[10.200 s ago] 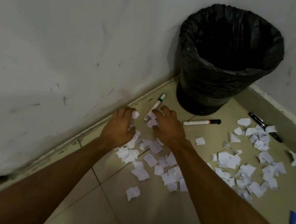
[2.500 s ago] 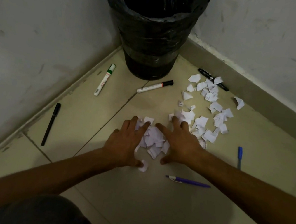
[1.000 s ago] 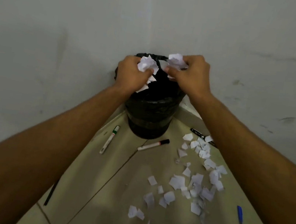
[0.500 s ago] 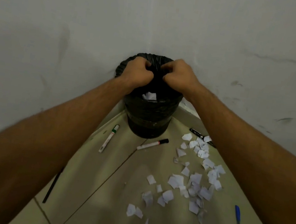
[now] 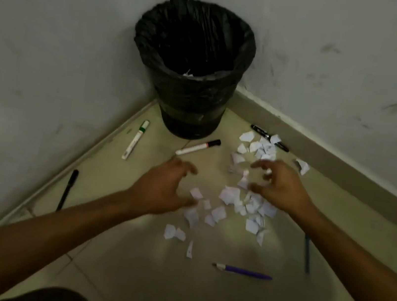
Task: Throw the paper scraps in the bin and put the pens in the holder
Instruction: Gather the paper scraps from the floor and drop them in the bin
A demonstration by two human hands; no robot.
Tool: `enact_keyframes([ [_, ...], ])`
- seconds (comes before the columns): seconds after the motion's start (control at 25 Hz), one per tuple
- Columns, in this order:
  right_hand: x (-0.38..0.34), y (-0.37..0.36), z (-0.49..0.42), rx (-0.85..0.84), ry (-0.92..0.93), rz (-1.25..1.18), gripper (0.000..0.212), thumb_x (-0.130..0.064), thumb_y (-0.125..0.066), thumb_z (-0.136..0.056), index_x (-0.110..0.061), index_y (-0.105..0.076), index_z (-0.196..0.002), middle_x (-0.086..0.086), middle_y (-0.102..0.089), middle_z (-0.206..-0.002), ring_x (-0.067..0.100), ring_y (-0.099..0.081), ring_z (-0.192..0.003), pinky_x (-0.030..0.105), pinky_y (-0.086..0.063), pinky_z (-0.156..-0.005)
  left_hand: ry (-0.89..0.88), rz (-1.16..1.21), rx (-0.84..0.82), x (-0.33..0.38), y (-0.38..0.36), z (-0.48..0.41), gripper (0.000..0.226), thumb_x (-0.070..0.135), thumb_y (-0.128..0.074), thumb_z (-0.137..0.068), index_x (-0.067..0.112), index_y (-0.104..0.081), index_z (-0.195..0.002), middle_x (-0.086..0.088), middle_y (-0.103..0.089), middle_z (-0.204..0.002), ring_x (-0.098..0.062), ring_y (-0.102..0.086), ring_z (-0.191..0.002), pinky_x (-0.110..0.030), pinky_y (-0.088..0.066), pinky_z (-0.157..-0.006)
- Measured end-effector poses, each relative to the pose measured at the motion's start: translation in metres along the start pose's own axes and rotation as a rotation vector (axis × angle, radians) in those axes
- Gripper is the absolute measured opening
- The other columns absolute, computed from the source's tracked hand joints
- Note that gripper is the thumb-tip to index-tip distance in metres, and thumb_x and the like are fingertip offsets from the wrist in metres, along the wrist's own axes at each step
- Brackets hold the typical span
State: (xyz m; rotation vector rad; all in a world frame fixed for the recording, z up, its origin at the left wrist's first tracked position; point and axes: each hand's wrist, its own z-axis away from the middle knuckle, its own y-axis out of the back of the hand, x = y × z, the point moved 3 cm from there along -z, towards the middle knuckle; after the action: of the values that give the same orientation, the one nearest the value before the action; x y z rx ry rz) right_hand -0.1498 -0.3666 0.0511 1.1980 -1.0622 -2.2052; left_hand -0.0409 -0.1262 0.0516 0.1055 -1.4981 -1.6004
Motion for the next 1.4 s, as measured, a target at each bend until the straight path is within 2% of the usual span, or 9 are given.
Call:
enact_keyframes([
  [0.12, 0.074, -0.041, 0.023, -0.229, -0.228, 0.286, 0.093, -0.050, -0.087, -0.059, -0.030, -0.045, -0.140, 0.012, -0.046, -0.135, 0.033, -0.052, -0.120, 0.040, -0.049, -0.099, 0.092, -0.190, -0.350, -0.028, -0.076, 0.024, 0.103, 0.062, -0.083, -0.052, 0.030, -0.036, -0.137, -0.002, -0.036, -0.129, -0.023, -0.056, -0.106, -0.036, -0.053, -0.085],
  [0.2, 0.090, -0.057, 0.035, -0.227, -0.276, 0.330, 0.100, -0.048, -0.086, -0.061, -0.033, -0.034, -0.145, 0.015, -0.035, -0.138, 0.038, -0.046, -0.122, 0.042, -0.047, -0.099, 0.036, -0.187, -0.330, -0.031, -0.098, 0.028, 0.090, 0.051, -0.085, -0.058, 0.027, -0.039, -0.132, -0.003, -0.033, -0.126, -0.023, -0.055, -0.103, -0.035, -0.054, -0.084],
  [0.36, 0.073, -0.084, 0.033, -0.137, -0.064, 0.165, 0.063, -0.029, -0.078, -0.080, -0.019, -0.049, -0.136, 0.014, -0.049, -0.128, 0.029, -0.054, -0.109, 0.022, -0.037, -0.082, -0.030, 0.017, -0.177, -0.021, -0.110, 0.003, 0.048, 0.037, -0.074, -0.080, 0.020, -0.055, -0.121, -0.003, -0.041, -0.119, -0.020, -0.058, -0.094, -0.023, -0.048, -0.084],
  [0.6, 0.049, -0.061, 0.047, 0.002, 0.090, 0.029, 0.051, -0.026, -0.081, -0.078, -0.025, -0.061, -0.124, 0.000, -0.054, -0.115, 0.014, -0.060, -0.084, 0.027, -0.054, -0.072, -0.088, 0.087, 0.000, -0.016, -0.094, -0.007, 0.047, 0.042, -0.076, -0.077, 0.022, -0.061, -0.118, -0.001, -0.050, -0.116, -0.014, -0.058, -0.087, -0.026, -0.049, -0.073],
  [0.76, 0.070, -0.063, 0.121, -0.248, 0.198, 0.062, 0.031, -0.022, -0.079, -0.078, -0.026, -0.067, -0.107, -0.008, -0.061, -0.104, 0.006, -0.060, -0.080, 0.019, -0.050, -0.065, -0.057, 0.063, 0.019, -0.030, -0.086, 0.016, 0.039, 0.040, -0.075, -0.077, 0.026, -0.063, -0.111, 0.003, -0.055, -0.107, -0.009, -0.056, -0.074, -0.022, -0.043, -0.067],
  [0.92, 0.101, -0.102, 0.188, -0.596, 0.163, 0.278, 0.059, -0.065, -0.063, -0.077, -0.039, -0.052, -0.128, -0.011, -0.046, -0.131, 0.008, -0.051, -0.111, 0.024, -0.042, -0.089, -0.041, 0.070, -0.013, -0.030, -0.094, 0.024, 0.034, 0.036, -0.076, -0.077, 0.026, -0.064, -0.107, 0.003, -0.057, -0.104, -0.011, -0.059, -0.073, -0.023, -0.043, -0.068],
  [1.04, 0.119, -0.139, 0.214, -0.711, 0.383, 0.485, 0.113, -0.098, -0.023, -0.050, -0.025, -0.051, -0.132, -0.003, -0.049, -0.108, 0.028, -0.051, -0.108, 0.036, -0.044, -0.091, -0.054, 0.087, 0.006, -0.025, -0.097, 0.020, 0.030, 0.033, -0.075, -0.078, 0.024, -0.066, -0.105, 0.002, -0.058, -0.103, -0.013, -0.061, -0.073, -0.023, -0.044, -0.068],
  [1.16, 0.136, -0.150, 0.226, -0.783, 0.357, 0.350, 0.030, -0.049, -0.052, -0.096, -0.031, -0.062, -0.118, -0.012, -0.053, -0.104, 0.029, -0.054, -0.121, 0.031, -0.045, -0.093, -0.058, 0.117, 0.013, -0.020, -0.097, 0.015, 0.027, 0.030, -0.075, -0.078, 0.022, -0.067, -0.103, 0.001, -0.059, -0.102, -0.013, -0.061, -0.072, -0.024, -0.045, -0.068],
  [1.4, 0.136, -0.076, 0.166, 0.125, -0.033, -0.161, 0.010, -0.019, -0.077, -0.083, -0.013, -0.077, -0.091, 0.001, -0.075, -0.089, 0.008, -0.068, -0.082, 0.013, -0.053, -0.077, -0.030, 0.121, 0.073, -0.016, -0.093, 0.010, 0.029, 0.035, -0.074, -0.079, 0.023, -0.066, -0.103, 0.001, -0.059, -0.104, -0.012, -0.060, -0.071, -0.028, -0.050, -0.070],
])
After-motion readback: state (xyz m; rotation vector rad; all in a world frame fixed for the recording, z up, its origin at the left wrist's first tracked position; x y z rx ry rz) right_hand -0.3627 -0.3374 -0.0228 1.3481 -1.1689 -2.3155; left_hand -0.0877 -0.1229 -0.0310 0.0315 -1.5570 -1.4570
